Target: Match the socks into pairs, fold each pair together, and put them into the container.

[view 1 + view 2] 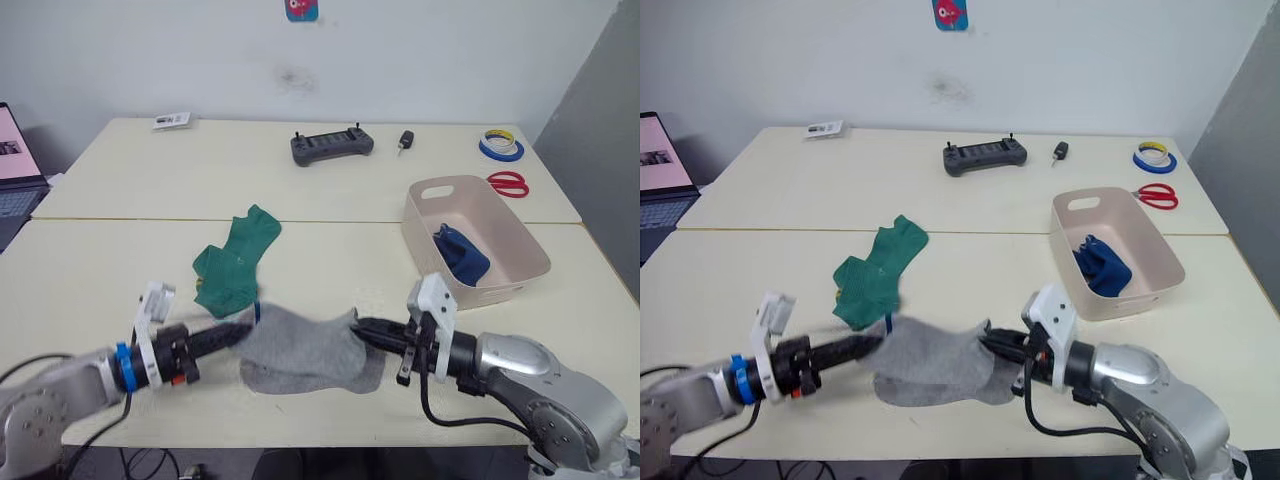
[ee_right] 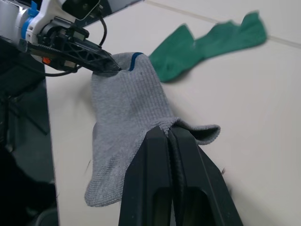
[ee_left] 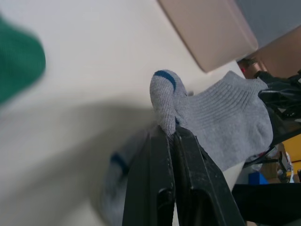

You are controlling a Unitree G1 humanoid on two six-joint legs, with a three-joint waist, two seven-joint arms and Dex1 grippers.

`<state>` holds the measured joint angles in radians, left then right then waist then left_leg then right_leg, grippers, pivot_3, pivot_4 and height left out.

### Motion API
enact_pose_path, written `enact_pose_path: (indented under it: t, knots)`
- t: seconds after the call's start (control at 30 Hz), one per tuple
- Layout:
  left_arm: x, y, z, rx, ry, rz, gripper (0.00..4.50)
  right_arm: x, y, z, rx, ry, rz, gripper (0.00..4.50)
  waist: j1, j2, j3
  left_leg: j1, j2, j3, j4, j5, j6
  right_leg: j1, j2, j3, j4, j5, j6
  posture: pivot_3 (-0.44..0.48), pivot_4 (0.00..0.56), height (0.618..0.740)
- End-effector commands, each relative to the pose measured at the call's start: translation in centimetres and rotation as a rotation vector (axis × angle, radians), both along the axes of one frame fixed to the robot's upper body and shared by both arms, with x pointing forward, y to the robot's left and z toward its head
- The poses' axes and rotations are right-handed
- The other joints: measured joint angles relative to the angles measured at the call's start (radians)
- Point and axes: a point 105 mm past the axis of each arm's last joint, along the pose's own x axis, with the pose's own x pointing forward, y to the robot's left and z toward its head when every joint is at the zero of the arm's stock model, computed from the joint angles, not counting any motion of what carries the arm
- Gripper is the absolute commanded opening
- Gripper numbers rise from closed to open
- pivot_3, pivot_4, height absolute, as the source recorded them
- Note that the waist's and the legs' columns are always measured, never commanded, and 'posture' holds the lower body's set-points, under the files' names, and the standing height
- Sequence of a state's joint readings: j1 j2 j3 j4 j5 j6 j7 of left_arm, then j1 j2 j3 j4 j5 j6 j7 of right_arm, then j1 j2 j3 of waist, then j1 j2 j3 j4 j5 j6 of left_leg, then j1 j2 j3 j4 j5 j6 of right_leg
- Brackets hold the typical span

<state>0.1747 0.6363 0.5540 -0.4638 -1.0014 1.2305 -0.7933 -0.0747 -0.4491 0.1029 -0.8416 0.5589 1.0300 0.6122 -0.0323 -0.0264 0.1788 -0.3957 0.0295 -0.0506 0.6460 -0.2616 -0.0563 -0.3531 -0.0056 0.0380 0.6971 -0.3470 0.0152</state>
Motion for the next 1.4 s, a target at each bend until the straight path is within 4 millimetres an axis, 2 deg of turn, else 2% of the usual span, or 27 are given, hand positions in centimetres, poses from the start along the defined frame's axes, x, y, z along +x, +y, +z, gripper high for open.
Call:
enact_pose_path:
  t: [0.03, 0.17, 0.33, 0.53, 0.7, 0.83, 0.97, 1.0, 1.13, 1.23, 1.27, 1.33, 1.4]
  knots:
    - [-0.4, -0.5, -1.0, 0.037, -0.052, 0.055, 0.00, 0.1, -0.3, -0.4, -0.047, -0.042, -0.015, 0.06, 0.001, 0.000, 0.000, 0.000, 0.000, 0.000, 0.000, 0.000, 0.000, 0.000, 0.000, 0.000, 0.000, 0.000, 0.000, 0.000, 0.150, 0.740]
    - [-0.7, -1.2, -2.6, 0.058, -0.064, 0.116, 0.00, 0.8, -1.0, -1.5, -0.111, -0.067, -0.044, 0.06, 0.002, -0.001, -0.001, 0.000, 0.000, 0.000, 0.000, 0.000, 0.000, 0.000, 0.000, 0.000, -0.001, 0.000, 0.000, 0.000, 0.150, 0.740]
    - [-0.8, -1.0, -3.4, 0.090, -0.108, 0.165, 0.00, 1.1, -1.4, -2.3, -0.164, -0.104, -0.040, 0.06, 0.003, -0.001, -0.001, 0.000, 0.000, 0.000, 0.000, 0.000, 0.000, 0.000, 0.001, 0.000, -0.001, 0.000, 0.000, 0.000, 0.150, 0.740]
    - [-0.9, -1.2, -4.3, 0.115, -0.110, 0.160, 0.00, 1.3, -1.9, -3.4, -0.230, -0.118, -0.026, 0.06, 0.003, -0.001, -0.001, 0.000, 0.000, 0.001, 0.000, 0.000, 0.000, 0.000, 0.001, 0.001, -0.001, 0.000, 0.000, 0.000, 0.150, 0.740]
    - [-1.7, -1.8, -4.8, 0.115, -0.088, 0.101, 0.00, 1.2, -1.6, -3.5, -0.233, -0.108, -0.017, 0.06, 0.003, -0.001, -0.001, 0.000, 0.000, 0.001, 0.000, 0.000, 0.000, 0.000, 0.001, 0.001, -0.001, 0.000, 0.000, 0.000, 0.150, 0.740]
    - [-2.0, -1.6, -4.7, 0.157, -0.124, 0.069, 1.01, 1.5, -1.5, -3.2, -0.230, -0.129, -0.032, 1.08, 0.003, -0.001, -0.001, 0.000, 0.000, 0.001, 0.000, 0.000, 0.000, 0.000, 0.001, 0.001, -0.001, 0.000, 0.000, 0.000, 0.150, 0.740]
    - [-2.3, 0.1, -3.2, 0.185, -0.176, 0.081, 2.23, 1.9, -1.9, -1.9, -0.230, -0.196, -0.046, 2.48, 0.002, -0.001, -0.001, 0.000, 0.000, 0.001, -0.001, 0.000, 0.000, 0.000, 0.001, 0.001, -0.001, 0.000, 0.000, 0.000, 0.150, 0.740]
    - [-2.5, 0.4, -2.9, 0.181, -0.162, 0.063, 2.24, 1.9, -2.0, -1.5, -0.225, -0.211, -0.041, 2.81, 0.002, -0.001, -0.001, 0.000, 0.000, 0.000, -0.001, 0.000, 0.000, 0.000, 0.001, 0.001, -0.001, 0.000, 0.000, 0.000, 0.150, 0.740]
    - [-2.2, 2.5, -1.3, 0.247, -0.165, 0.015, 2.24, 1.4, -1.8, 0.1, -0.182, -0.264, 0.006, 2.81, 0.002, -0.001, -0.001, 0.000, 0.000, 0.000, -0.001, 0.000, 0.000, 0.000, 0.001, 0.000, -0.001, 0.000, 0.000, 0.000, 0.150, 0.740]
    - [-0.8, 3.6, 1.1, 0.251, -0.233, 0.002, 2.24, 0.8, -1.0, 0.8, -0.152, -0.287, 0.055, 2.81, 0.002, -0.001, -0.001, 0.000, 0.000, 0.000, -0.001, 0.000, 0.000, 0.000, 0.001, 0.000, -0.001, 0.000, 0.000, 0.000, 0.150, 0.740]
    - [-0.3, 3.5, 1.9, 0.242, -0.253, -0.022, 2.24, 0.7, -0.6, 1.0, -0.139, -0.292, 0.064, 2.81, 0.003, -0.001, -0.001, -0.001, 0.000, 0.000, -0.001, 0.000, 0.000, 0.000, 0.001, -0.001, -0.001, 0.000, 0.000, 0.000, 0.150, 0.740]
    - [0.2, 2.6, 2.8, 0.242, -0.286, -0.100, 1.83, 0.7, 0.0, 1.3, -0.110, -0.290, 0.072, 2.85, 0.002, -0.001, -0.001, 0.000, 0.000, 0.000, -0.001, 0.000, 0.000, 0.000, 0.001, 0.000, -0.001, 0.000, 0.000, 0.000, 0.150, 0.740]
    - [0.5, 0.7, 3.2, 0.261, -0.314, -0.216, 1.29, 0.8, 0.7, 1.0, -0.096, -0.282, 0.078, 2.43, 0.002, -0.001, -0.001, -0.001, 0.000, 0.000, -0.001, 0.000, 0.000, 0.000, 0.001, 0.000, -0.002, 0.000, 0.000, 0.000, 0.150, 0.740]
